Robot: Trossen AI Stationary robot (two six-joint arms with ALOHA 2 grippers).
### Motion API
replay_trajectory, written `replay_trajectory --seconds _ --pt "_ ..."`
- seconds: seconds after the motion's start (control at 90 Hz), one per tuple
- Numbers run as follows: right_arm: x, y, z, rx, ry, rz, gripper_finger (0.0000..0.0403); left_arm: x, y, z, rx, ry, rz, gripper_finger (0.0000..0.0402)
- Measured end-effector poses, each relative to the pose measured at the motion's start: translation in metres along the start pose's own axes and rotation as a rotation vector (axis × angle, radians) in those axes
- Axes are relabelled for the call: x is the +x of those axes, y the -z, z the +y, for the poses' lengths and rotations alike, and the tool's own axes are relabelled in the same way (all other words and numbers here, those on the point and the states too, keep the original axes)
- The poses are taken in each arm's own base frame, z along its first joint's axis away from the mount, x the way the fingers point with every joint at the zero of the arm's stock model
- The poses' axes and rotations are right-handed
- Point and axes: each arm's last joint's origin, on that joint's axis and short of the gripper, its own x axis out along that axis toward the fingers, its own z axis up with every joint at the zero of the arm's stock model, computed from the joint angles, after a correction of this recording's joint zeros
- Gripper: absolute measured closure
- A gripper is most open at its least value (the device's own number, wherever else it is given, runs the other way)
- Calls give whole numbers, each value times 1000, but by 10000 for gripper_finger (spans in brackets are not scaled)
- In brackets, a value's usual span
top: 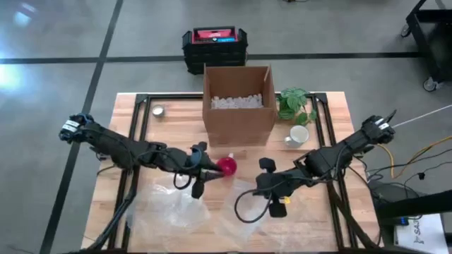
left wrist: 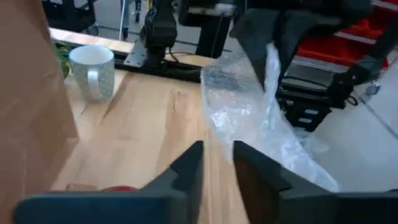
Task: Wrap mug
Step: Wrap the orange mug with the right transparent bubble wrap
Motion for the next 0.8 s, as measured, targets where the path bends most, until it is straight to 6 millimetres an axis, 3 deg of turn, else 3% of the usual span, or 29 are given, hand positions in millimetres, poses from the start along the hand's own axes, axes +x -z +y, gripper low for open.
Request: replay_trajectory --seconds 0.156,0.267,0.511,0.578,0.644,0.8 --pt "0 -1 -2 -28 46 -14 402 16 14 -2 -45 82 99 197" --pt "-3 -5 -1 -52 42 -33 403 26 16 -3 -78 87 73 155" --pt "-6 -11 -1 -91 80 -88 403 53 29 -4 -90 108 39 124" --pt "-6 -13 -1 -93 77 -104 403 57 33 -4 -87 103 54 140" --pt "-6 -14 0 -93 73 -118 403 58 35 -3 -85 108 64 180" --pt "-8 -17 -3 -67 73 -124 399 55 32 -3 -71 102 61 355"
